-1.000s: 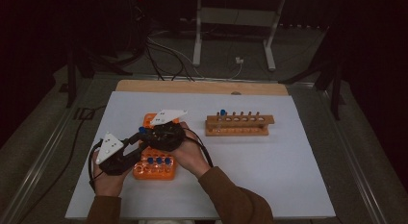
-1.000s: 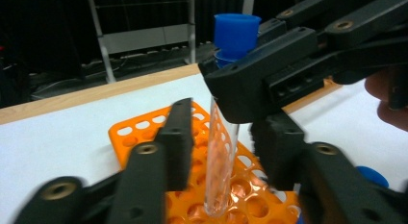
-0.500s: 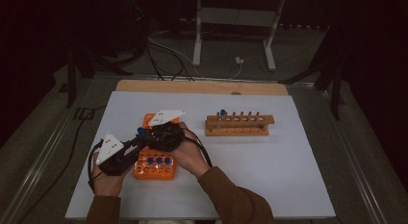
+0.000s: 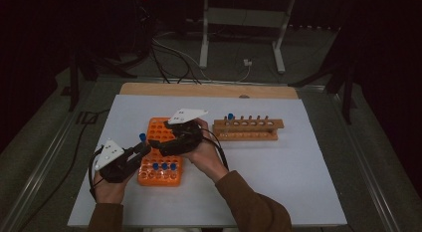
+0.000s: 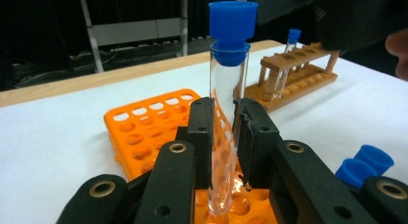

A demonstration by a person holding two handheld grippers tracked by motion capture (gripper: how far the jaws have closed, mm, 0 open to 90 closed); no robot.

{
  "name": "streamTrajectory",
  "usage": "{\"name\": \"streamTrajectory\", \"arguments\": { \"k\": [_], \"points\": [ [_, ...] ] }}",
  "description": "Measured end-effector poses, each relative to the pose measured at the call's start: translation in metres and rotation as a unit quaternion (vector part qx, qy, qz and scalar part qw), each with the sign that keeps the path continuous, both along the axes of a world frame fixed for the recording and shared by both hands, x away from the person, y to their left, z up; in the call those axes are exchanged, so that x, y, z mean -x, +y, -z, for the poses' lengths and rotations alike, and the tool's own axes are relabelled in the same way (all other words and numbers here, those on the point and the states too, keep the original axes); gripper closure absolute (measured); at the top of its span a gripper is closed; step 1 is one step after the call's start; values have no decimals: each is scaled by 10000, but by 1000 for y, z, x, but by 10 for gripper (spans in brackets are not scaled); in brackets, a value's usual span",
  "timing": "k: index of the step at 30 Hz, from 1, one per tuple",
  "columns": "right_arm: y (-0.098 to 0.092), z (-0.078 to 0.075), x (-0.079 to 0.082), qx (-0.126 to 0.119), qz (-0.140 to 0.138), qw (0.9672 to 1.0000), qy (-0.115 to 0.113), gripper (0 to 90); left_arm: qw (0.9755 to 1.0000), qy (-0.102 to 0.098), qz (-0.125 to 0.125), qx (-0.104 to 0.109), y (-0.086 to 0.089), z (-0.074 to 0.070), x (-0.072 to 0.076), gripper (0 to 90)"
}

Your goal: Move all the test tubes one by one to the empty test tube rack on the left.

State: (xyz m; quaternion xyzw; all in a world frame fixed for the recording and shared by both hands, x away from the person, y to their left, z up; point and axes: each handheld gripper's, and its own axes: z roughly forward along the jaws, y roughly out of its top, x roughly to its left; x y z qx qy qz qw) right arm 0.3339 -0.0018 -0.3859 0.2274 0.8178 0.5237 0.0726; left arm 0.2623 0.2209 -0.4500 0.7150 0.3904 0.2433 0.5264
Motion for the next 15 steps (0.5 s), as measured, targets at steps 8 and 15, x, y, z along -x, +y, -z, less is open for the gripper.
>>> {"name": "streamTrajectory", "arguments": {
  "k": [8, 15],
  "points": [
    [-26, 11, -7, 59, 447, 9990, 80, 103, 9999, 87, 86, 48, 2, 7, 6, 782],
    [-49, 17, -11, 85, 662, 9977, 146, 73, 9998, 106, 149, 126, 5, 12, 15, 782]
  ]
}}
